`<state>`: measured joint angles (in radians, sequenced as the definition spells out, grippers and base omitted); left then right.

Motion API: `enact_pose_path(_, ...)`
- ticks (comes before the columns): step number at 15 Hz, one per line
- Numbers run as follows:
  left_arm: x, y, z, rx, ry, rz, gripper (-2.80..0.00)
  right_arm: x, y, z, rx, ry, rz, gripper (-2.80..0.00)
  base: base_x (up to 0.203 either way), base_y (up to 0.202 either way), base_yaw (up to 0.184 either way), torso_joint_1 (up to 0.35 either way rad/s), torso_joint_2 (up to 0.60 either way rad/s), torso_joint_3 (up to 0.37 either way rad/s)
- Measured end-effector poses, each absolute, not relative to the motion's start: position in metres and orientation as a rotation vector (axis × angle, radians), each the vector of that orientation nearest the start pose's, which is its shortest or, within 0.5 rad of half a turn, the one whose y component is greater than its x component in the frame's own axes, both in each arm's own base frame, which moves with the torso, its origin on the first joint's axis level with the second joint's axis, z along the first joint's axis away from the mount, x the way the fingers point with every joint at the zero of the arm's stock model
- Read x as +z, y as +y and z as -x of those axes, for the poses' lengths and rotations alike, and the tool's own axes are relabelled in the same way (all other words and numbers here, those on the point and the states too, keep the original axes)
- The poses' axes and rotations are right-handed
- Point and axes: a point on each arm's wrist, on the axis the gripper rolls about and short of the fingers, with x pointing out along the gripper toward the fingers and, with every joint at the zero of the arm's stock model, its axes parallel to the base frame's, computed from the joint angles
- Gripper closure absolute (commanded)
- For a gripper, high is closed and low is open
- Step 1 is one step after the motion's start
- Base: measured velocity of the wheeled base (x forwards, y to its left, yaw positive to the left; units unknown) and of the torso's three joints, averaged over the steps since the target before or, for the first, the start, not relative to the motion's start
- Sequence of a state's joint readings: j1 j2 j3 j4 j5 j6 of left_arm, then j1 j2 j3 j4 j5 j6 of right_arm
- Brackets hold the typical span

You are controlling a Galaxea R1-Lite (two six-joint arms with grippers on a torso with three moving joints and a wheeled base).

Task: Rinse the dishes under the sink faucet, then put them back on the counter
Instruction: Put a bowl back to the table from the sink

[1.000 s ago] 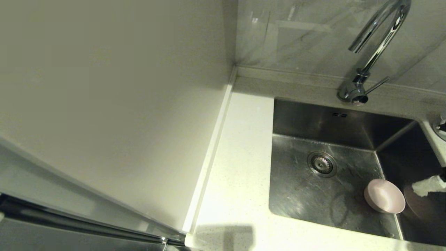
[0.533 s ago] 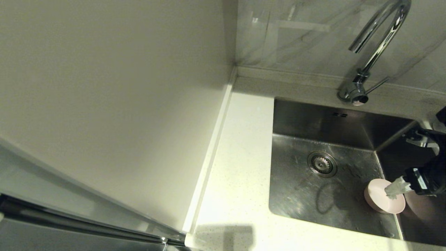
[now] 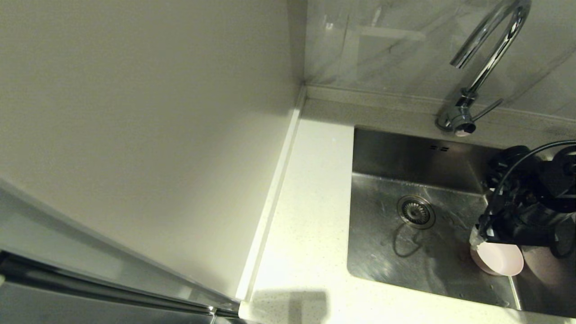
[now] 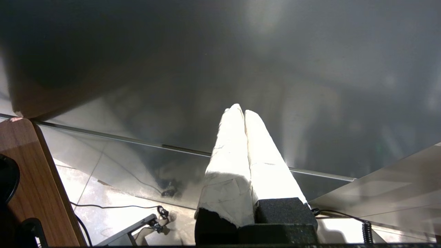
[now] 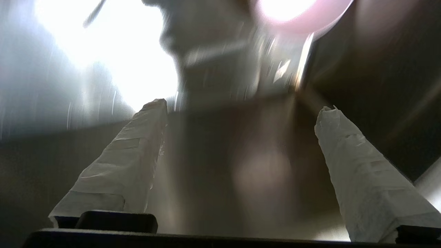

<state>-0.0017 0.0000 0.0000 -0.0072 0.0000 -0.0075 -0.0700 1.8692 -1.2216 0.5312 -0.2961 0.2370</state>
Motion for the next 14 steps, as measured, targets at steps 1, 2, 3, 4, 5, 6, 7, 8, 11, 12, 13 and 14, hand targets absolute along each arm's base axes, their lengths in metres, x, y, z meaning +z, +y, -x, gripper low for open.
enact_pose_path(1,0.076,0.000,0.023,-0.002,-0.007,0.007,0.00,0.140,-0.030,-0.321,-0.517,1.083,-0.082,-2.80,0.000,0.000,0.000,0.000,0.00,0.000)
enact_pose_path(2,0.076,0.000,0.023,-0.002,-0.007,0.007,0.00,0.132,-0.031,-0.329,-0.566,1.052,-0.089,-2.80,0.000,0.000,0.000,0.000,0.00,0.000)
enact_pose_path(3,0.076,0.000,0.023,-0.002,-0.007,0.008,0.00,0.125,-0.032,-0.338,-0.612,1.029,-0.104,-2.80,0.000,0.000,0.000,0.000,0.00,0.000)
enact_pose_path(4,0.076,0.000,0.023,-0.002,-0.007,0.007,0.00,0.118,-0.033,-0.344,-0.633,1.028,-0.122,-2.80,0.000,0.000,0.000,0.000,0.00,0.000)
enact_pose_path(5,0.076,0.000,0.023,-0.002,-0.007,0.007,0.00,0.112,-0.033,-0.349,-0.648,1.034,-0.136,-2.80,0.000,0.000,0.000,0.000,0.00,0.000)
enact_pose_path(6,0.076,0.000,0.023,-0.002,-0.008,0.007,0.00,0.107,-0.033,-0.354,-0.658,1.036,-0.148,-2.80,0.000,0.000,0.000,0.000,0.00,0.000)
enact_pose_path(7,0.076,0.000,0.023,-0.002,-0.008,0.007,0.00,0.102,-0.034,-0.358,-0.664,1.041,-0.152,-2.80,0.000,0.000,0.000,0.000,0.00,0.000)
enact_pose_path(8,0.076,0.000,0.023,-0.002,-0.007,0.007,0.00,0.099,-0.034,-0.363,-0.666,1.040,-0.153,-2.80,0.000,0.000,0.000,0.000,0.00,0.000)
enact_pose_path(11,0.076,0.000,0.023,-0.002,-0.007,0.007,0.00,0.090,-0.039,-0.380,-0.671,1.009,-0.164,-2.80,0.000,0.000,0.000,0.000,0.00,0.000)
enact_pose_path(12,0.076,0.000,0.023,-0.002,-0.007,0.007,0.00,0.087,-0.043,-0.386,-0.677,0.996,-0.169,-2.80,0.000,0.000,0.000,0.000,0.00,0.000)
enact_pose_path(13,0.076,0.000,0.023,-0.002,-0.007,0.007,0.00,0.084,-0.050,-0.392,-0.693,0.987,-0.173,-2.80,0.000,0.000,0.000,0.000,0.00,0.000)
enact_pose_path(14,0.076,0.000,0.023,-0.002,-0.007,0.007,0.00,0.081,-0.058,-0.396,-0.714,0.984,-0.174,-2.80,0.000,0.000,0.000,0.000,0.00,0.000)
